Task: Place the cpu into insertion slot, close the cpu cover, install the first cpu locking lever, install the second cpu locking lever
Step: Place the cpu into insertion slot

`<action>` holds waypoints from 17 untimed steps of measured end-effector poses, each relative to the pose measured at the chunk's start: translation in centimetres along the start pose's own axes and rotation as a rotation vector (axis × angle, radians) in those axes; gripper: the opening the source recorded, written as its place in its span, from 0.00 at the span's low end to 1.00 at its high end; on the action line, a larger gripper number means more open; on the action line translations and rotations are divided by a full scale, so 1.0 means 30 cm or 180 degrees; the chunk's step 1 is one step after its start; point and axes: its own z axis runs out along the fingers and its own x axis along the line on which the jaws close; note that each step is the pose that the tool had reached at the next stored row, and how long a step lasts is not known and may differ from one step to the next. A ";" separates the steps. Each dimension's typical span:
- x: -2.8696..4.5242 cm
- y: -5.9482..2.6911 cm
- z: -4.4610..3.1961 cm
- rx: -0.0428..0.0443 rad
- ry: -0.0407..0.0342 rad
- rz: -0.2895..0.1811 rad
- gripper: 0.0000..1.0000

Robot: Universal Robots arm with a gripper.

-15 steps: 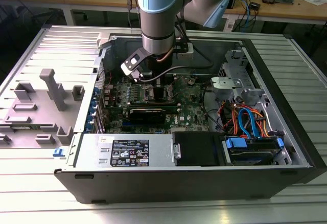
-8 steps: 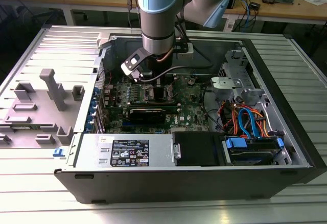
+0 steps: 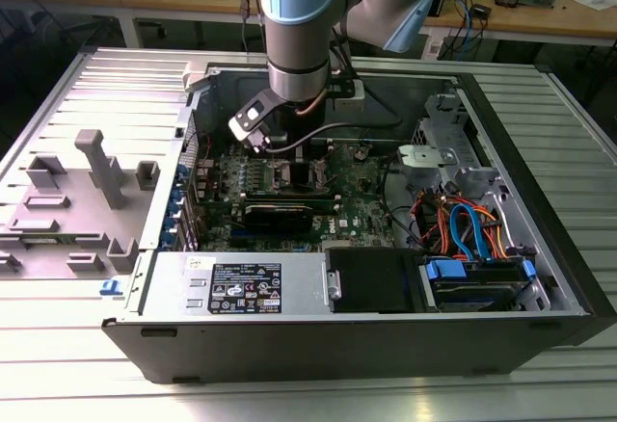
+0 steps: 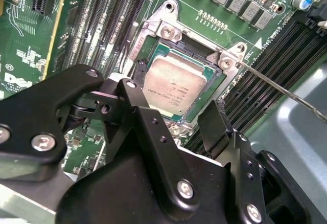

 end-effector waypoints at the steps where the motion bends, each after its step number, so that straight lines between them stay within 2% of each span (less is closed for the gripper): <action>1: 0.001 0.000 0.001 0.0000 0.0000 0.0000 0.68; 13: 0.005 0.000 0.004 0.0000 0.0001 0.0000 0.68; 15: 0.005 0.002 0.004 0.0000 -0.0017 -0.0002 0.68; 17: 0.005 0.003 0.004 0.0001 -0.0021 -0.0024 0.68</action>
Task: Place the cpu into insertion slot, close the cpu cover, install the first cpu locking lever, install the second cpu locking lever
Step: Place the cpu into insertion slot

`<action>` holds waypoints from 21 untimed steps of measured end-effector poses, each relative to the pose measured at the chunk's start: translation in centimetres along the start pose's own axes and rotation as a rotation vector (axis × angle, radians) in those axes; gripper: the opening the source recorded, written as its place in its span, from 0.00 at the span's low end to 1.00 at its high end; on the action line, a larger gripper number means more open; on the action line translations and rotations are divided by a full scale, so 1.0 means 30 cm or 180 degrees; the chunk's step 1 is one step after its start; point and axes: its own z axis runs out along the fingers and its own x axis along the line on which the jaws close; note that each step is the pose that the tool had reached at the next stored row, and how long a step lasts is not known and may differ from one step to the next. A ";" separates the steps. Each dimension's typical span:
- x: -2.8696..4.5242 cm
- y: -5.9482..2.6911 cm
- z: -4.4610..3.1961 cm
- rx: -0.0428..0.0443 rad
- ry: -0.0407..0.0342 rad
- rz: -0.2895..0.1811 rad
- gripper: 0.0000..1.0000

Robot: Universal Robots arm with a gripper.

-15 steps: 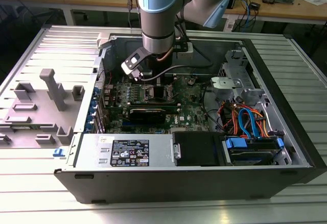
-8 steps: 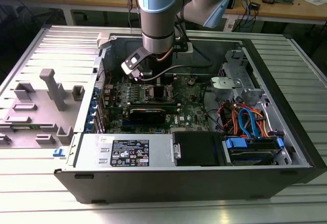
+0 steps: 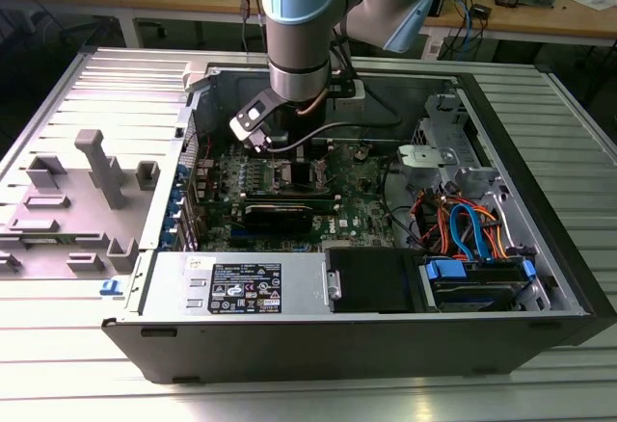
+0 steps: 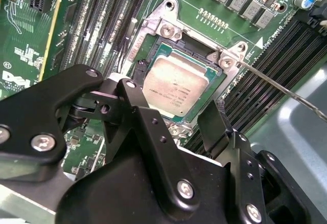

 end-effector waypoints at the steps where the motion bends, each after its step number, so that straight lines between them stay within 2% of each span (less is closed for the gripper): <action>1: 0.000 0.000 0.000 0.0000 0.0000 0.0000 0.68; 3: 0.000 0.000 -0.001 -0.0001 0.0000 -0.0001 0.68; 4: 0.001 0.001 -0.002 -0.0001 -0.0007 -0.0001 0.68; 5: 0.002 0.001 -0.003 -0.0001 -0.0036 -0.0003 0.68; 8: 0.003 0.001 -0.008 -0.0001 -0.0051 -0.0003 0.68; 18: 0.004 0.007 -0.040 0.0006 -0.0051 -0.0003 0.67; 19: 0.004 0.010 -0.045 0.0009 -0.0051 -0.0003 0.60; 20: 0.004 0.011 -0.048 0.0013 -0.0051 -0.0003 0.60; 21: 0.005 0.012 -0.050 0.0014 -0.0051 -0.0003 0.53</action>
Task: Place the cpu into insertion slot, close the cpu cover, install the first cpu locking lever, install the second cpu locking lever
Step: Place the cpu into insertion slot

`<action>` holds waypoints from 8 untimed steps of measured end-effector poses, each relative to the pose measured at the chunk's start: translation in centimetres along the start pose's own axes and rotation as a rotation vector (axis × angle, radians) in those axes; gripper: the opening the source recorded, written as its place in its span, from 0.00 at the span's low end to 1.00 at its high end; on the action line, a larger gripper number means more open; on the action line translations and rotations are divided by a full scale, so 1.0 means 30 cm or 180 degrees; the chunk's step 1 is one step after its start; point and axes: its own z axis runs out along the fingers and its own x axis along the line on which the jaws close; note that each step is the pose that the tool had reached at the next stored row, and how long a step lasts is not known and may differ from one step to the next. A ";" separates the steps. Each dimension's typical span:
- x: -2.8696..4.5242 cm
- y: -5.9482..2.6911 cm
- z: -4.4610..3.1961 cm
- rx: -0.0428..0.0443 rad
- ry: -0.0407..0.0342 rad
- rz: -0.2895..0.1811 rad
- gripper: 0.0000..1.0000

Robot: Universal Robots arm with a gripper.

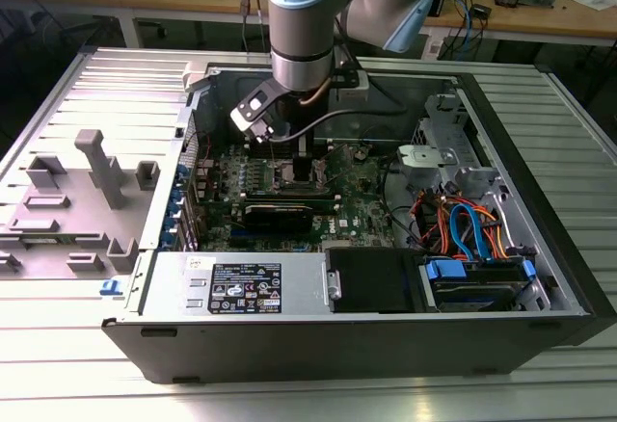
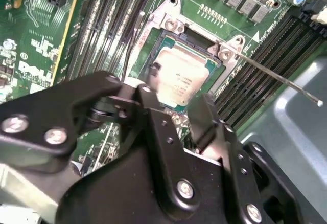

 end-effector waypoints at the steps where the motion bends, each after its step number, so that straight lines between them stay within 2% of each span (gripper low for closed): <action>1: 0.000 0.000 -0.003 0.0002 0.0000 0.0001 0.47; 7: 0.000 0.002 -0.008 0.0004 0.0000 0.0000 0.11; 8: 0.000 0.002 -0.008 0.0004 0.0000 0.0000 0.11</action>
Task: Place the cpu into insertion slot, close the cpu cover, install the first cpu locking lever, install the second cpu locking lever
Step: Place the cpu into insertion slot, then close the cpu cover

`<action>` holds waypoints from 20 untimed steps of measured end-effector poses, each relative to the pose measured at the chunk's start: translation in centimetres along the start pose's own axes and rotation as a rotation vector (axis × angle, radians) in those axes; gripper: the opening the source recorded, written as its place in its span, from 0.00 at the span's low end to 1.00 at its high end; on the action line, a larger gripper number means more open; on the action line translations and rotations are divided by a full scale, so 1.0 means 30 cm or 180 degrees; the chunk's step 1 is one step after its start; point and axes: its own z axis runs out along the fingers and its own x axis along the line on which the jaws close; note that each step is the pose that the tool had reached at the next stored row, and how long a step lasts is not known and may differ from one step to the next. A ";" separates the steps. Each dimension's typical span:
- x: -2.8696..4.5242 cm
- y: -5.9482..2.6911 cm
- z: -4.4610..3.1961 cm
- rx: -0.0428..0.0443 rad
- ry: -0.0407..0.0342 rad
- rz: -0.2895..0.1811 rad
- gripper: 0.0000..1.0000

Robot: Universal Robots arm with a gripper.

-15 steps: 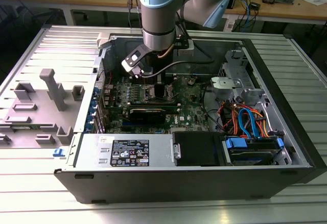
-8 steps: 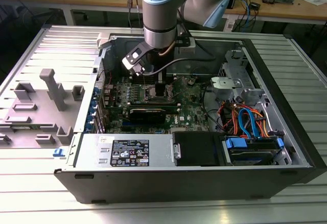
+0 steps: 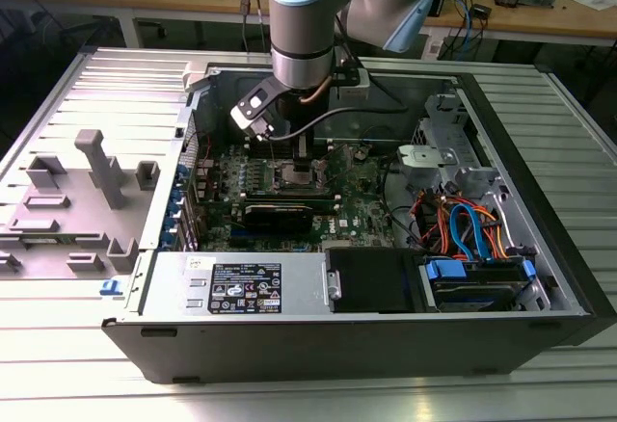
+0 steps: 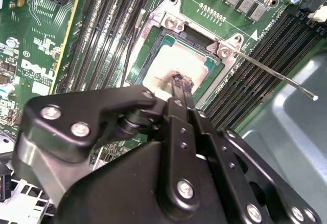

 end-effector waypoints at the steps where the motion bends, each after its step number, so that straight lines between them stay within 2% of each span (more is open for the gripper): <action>1: 0.000 0.000 0.000 0.0000 0.0000 0.0000 0.11; 14: 0.000 0.001 -0.001 0.0002 -0.0001 0.0000 0.11; 20: 0.000 0.001 -0.015 0.0001 0.0000 0.0000 0.11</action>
